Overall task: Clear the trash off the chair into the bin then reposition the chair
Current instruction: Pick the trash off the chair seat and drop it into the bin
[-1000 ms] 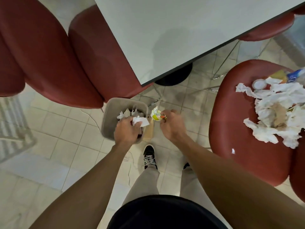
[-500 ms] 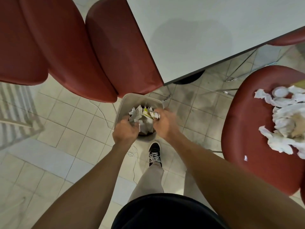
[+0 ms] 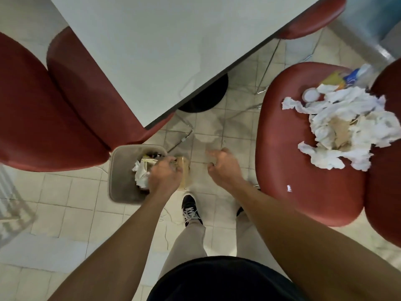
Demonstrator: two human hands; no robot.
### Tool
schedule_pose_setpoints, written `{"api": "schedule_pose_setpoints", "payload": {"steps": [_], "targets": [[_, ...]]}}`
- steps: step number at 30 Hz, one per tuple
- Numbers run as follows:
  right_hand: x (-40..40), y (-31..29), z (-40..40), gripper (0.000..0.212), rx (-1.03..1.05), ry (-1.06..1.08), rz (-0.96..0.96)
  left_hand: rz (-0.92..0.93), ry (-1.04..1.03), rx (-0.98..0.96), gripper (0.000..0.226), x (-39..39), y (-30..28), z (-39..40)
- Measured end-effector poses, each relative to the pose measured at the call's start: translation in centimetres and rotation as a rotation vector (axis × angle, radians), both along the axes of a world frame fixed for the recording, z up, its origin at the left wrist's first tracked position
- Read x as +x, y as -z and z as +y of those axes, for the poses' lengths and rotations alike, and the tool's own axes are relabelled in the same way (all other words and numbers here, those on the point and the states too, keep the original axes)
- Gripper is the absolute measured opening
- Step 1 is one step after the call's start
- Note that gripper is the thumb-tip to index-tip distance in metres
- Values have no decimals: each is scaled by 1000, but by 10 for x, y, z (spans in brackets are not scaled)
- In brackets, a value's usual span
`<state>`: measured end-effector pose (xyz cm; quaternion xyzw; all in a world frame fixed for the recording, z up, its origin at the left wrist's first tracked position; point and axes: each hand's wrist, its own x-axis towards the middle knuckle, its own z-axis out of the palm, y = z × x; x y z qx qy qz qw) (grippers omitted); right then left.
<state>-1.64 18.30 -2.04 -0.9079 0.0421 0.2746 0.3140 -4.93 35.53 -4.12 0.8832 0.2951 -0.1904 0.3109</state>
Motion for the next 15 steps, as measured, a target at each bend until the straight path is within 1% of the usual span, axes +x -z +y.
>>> {"api": "schedule_pose_setpoints", "payload": {"steps": [3, 6, 9, 11, 15], "targets": [[3, 4, -51, 37, -32, 65, 5, 30, 134, 7, 26, 21, -2, -50], [7, 4, -99, 39, -60, 126, 13, -11, 259, 2, 33, 38, 1, -97], [10, 8, -151, 39, -90, 224, 3, -3, 351, -20, 38, 54, 4, -151], [12, 11, -185, 36, -109, 282, 33, -3, 423, -22, 39, 64, 4, -189], [14, 19, -246, 29, -78, 388, 57, -10, 539, -54, 40, 79, 10, -253]]}}
